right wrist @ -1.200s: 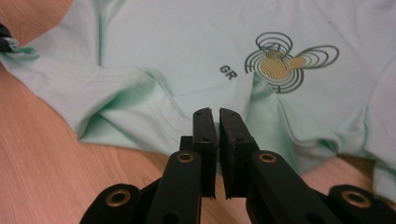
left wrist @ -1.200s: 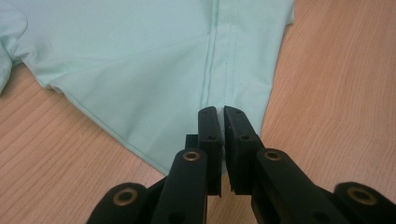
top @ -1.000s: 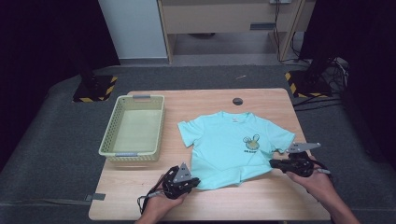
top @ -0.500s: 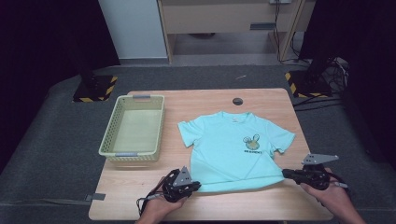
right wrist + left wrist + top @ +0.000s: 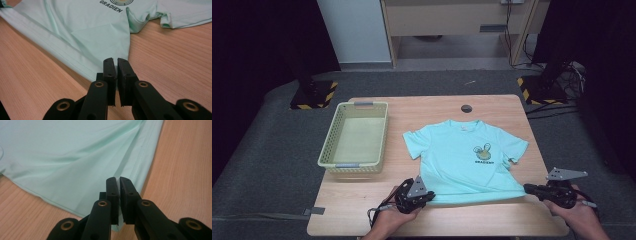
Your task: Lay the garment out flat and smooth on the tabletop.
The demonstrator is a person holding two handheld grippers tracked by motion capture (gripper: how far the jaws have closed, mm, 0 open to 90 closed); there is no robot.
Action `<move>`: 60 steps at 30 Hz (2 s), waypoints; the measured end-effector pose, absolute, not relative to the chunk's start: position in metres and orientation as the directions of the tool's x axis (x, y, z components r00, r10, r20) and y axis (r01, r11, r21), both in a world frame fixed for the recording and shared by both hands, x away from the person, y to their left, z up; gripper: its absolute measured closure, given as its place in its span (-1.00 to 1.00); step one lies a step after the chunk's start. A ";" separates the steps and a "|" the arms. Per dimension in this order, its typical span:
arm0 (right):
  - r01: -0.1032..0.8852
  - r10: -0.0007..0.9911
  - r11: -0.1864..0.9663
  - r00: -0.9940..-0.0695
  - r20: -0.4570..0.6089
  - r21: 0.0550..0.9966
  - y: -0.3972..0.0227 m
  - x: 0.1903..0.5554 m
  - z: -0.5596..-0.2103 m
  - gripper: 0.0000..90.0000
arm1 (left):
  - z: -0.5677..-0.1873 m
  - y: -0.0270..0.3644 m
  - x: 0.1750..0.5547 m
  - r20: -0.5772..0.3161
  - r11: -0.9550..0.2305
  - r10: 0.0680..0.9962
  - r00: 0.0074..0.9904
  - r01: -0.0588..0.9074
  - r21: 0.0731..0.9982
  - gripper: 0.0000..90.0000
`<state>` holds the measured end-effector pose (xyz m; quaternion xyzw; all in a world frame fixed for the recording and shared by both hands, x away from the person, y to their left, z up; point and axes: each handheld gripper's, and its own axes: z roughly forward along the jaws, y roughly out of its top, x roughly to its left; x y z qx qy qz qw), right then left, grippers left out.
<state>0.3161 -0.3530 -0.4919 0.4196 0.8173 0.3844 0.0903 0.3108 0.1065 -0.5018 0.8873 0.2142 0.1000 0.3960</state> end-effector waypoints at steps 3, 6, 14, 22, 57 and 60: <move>0.618 0.759 0.351 -0.628 0.173 0.704 -0.357 0.313 -0.490 0.91 | -0.500 0.102 0.311 0.002 -0.590 0.455 0.890 0.300 0.750 0.91; 0.618 0.760 0.351 -0.627 0.171 0.704 -0.359 0.307 -0.490 0.91 | -0.498 0.101 0.306 0.018 -0.610 0.429 0.903 0.275 0.743 0.91; 0.612 0.740 0.370 -0.649 0.176 0.699 -0.356 0.286 -0.498 0.90 | -0.500 0.112 0.295 0.019 -0.634 0.401 0.916 0.263 0.728 0.91; 0.609 0.722 0.402 -0.670 0.172 0.683 -0.351 0.275 -0.509 0.87 | -0.507 0.113 0.286 0.037 -0.692 0.326 0.945 0.212 0.690 0.84; 0.565 0.630 0.512 -0.759 0.164 0.647 -0.351 0.244 -0.510 0.50 | -0.513 0.121 0.274 -0.112 -0.702 0.254 0.961 0.263 0.662 0.61; 0.561 0.621 0.516 -0.766 0.168 0.647 -0.349 0.244 -0.511 0.49 | -0.513 0.122 0.273 -0.113 -0.707 0.251 0.961 0.262 0.657 0.60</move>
